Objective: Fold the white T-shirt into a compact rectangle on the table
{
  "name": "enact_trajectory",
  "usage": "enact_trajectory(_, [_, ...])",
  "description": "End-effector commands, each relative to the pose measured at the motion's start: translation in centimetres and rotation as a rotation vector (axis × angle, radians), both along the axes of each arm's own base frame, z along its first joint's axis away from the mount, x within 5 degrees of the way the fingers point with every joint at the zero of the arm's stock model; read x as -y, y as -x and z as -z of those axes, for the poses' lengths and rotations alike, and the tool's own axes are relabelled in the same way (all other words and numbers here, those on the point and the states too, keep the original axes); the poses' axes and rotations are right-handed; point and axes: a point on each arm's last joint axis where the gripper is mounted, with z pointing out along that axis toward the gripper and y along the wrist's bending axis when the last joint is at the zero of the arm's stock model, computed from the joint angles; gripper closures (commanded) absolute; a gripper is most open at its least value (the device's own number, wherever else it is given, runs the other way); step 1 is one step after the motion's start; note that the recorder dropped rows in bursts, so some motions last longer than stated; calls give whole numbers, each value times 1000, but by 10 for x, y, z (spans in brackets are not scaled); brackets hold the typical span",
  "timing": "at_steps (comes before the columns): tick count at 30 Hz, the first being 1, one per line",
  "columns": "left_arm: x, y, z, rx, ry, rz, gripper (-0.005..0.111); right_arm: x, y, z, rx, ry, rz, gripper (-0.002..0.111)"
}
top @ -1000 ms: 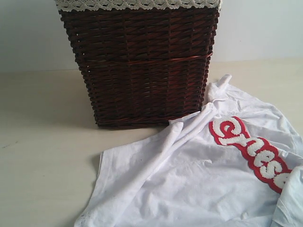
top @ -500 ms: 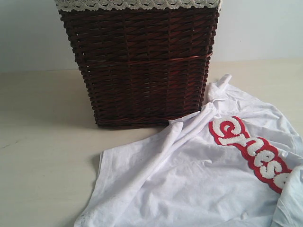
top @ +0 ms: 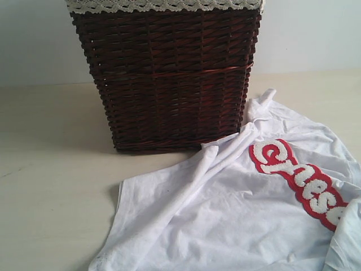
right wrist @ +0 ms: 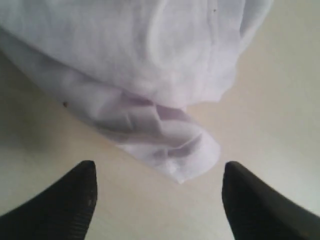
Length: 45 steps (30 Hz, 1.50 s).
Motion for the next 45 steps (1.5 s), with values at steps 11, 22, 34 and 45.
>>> enact_trajectory(11, [0, 0, -1, 14, -2, 6, 95, 15, -20, 31, -72, -204, 142, 60])
enact_trajectory(22, [0, 0, -1, 14, -2, 6, 95, 14, -16, 16, -55, -138, 61, 108])
enact_trajectory(34, [0, 0, -1, 12, -3, 6, 95, -7, 19, -30, -243, -84, -372, 108])
enact_trajectory(45, [0, 0, -1, 12, -3, 6, 95, -5, 3, -80, -128, -123, -369, 108])
